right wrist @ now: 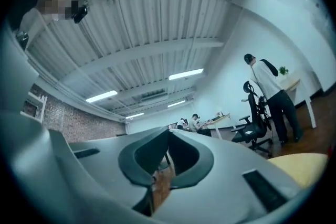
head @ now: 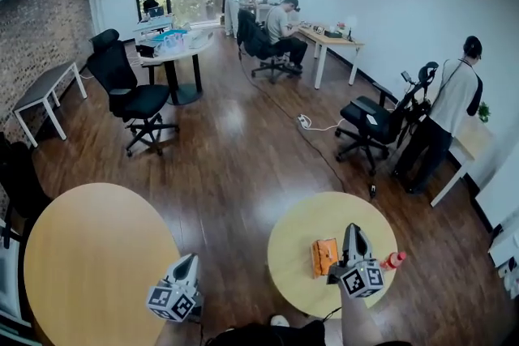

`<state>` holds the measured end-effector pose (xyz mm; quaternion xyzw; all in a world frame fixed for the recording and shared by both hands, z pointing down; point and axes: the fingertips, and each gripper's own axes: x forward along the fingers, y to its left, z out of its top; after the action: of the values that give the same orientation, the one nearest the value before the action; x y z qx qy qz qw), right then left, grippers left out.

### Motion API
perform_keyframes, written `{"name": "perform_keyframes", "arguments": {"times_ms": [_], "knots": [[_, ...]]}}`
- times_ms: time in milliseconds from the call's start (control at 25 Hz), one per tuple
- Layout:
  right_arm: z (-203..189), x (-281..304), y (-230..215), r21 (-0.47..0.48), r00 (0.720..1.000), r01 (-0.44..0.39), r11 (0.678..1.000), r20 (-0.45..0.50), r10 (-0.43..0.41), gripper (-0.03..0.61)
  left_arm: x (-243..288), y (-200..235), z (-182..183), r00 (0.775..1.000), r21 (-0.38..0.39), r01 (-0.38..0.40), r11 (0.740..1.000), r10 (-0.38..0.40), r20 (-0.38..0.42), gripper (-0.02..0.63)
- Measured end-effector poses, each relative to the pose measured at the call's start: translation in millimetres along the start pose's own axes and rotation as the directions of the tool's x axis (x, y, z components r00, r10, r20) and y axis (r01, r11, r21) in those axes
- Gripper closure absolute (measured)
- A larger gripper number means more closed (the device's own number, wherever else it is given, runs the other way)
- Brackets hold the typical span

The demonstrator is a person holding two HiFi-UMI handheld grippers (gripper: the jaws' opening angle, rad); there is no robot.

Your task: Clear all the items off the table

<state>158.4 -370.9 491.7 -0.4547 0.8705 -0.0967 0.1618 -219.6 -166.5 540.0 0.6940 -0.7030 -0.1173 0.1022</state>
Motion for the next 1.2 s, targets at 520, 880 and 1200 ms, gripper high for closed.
{"name": "perform_keyframes", "arguments": {"times_ms": [520,880,1200], "knots": [[-29.2,35.8,66.7,-0.084,0.989,-0.125,0.989,-0.096,0.117,0.577,-33.8,37.5,23.9,0.993,0.009,-0.088,0.996,0.087,0.076,0.623],[-29.6,30.1,55.9,-0.085,0.988,-0.126,0.988,-0.103,0.117,0.577,-33.3,33.9,20.1,0.992,0.056,-0.091,0.994,0.086,0.094,0.623],[-35.0,26.9,56.9,-0.102,0.986,-0.135,0.986,-0.115,0.123,0.577,-35.6,26.8,21.3,0.993,0.053,-0.069,0.996,0.064,0.102,0.623]]}}
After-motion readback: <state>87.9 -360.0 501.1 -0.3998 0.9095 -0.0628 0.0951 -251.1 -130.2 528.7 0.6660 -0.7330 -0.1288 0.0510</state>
